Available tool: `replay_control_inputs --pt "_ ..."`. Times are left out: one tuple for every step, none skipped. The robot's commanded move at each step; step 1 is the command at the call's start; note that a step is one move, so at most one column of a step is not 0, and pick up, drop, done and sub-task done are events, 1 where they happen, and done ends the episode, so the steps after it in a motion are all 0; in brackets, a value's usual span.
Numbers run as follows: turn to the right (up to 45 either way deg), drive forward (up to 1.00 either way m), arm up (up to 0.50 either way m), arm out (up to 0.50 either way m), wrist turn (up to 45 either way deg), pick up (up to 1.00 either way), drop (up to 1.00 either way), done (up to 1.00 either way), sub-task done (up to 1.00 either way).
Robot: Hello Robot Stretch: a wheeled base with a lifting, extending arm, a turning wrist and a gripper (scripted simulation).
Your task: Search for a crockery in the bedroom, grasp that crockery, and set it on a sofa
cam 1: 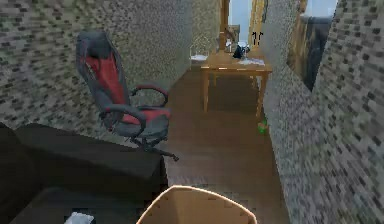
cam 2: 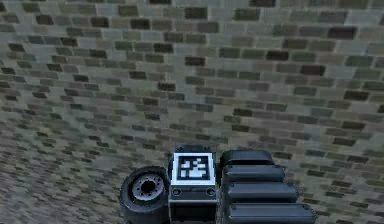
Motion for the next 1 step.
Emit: replay_control_inputs --pt "45.0 0.0 0.0 0.0 0.0 0.0 0.0 0.0 0.0"
